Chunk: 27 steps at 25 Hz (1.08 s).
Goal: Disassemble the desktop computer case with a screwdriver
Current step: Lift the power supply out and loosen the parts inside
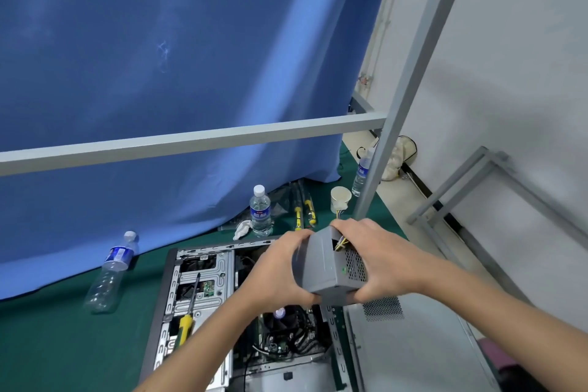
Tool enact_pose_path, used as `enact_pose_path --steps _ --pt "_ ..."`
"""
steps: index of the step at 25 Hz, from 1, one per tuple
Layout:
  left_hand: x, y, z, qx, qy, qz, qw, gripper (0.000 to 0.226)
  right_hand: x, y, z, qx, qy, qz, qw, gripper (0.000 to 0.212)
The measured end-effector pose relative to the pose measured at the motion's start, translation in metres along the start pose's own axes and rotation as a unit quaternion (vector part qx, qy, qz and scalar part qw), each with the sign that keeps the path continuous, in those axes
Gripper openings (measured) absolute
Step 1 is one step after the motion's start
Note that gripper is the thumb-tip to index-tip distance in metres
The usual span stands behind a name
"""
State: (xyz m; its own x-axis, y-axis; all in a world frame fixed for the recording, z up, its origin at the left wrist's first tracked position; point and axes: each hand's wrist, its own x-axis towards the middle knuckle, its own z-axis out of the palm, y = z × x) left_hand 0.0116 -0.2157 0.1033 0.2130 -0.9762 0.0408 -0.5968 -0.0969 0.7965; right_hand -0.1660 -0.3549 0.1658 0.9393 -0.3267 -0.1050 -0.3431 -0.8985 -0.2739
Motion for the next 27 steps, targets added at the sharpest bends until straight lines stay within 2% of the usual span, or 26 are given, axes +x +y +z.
enact_pose_path --steps 2,4,7,9,12,14,16,20,25,27 --pt "0.013 0.005 0.008 0.002 -0.016 -0.001 1.0 0.092 -0.002 0.015 -0.004 0.001 -0.003 0.019 1.0 0.095" --pt "0.024 0.005 0.019 -0.014 -0.016 -0.025 0.999 0.096 0.002 0.037 -0.009 0.001 -0.024 0.03 0.999 0.093" --pt "0.034 -0.003 0.041 -0.001 0.003 -0.098 0.995 0.101 0.019 0.076 -0.013 0.026 -0.07 0.061 0.995 0.107" --pt "0.036 -0.009 0.066 0.081 -0.047 -0.143 0.985 0.101 0.031 0.106 -0.006 0.041 -0.086 0.089 0.991 0.12" --pt "0.037 -0.025 0.105 0.224 -0.189 -0.195 0.936 0.113 0.045 0.141 0.017 -0.03 -0.112 0.105 0.988 0.117" --pt "0.043 -0.035 0.12 0.285 -0.236 -0.216 0.904 0.122 0.052 0.16 0.041 -0.113 -0.143 0.09 0.979 0.108" --pt "0.052 -0.044 0.127 0.324 -0.257 -0.225 0.882 0.13 0.055 0.176 0.067 -0.151 -0.172 0.084 0.97 0.102" --pt "0.07 -0.051 0.137 0.41 -0.295 -0.208 0.838 0.145 0.056 0.203 0.109 -0.137 -0.219 0.13 0.957 0.094" --pt "0.075 -0.055 0.147 0.414 -0.292 -0.239 0.828 0.143 0.064 0.214 0.137 -0.152 -0.248 0.126 0.948 0.099" --pt "0.076 -0.054 0.149 0.428 -0.307 -0.244 0.814 0.146 0.071 0.214 0.142 -0.159 -0.244 0.122 0.949 0.102"
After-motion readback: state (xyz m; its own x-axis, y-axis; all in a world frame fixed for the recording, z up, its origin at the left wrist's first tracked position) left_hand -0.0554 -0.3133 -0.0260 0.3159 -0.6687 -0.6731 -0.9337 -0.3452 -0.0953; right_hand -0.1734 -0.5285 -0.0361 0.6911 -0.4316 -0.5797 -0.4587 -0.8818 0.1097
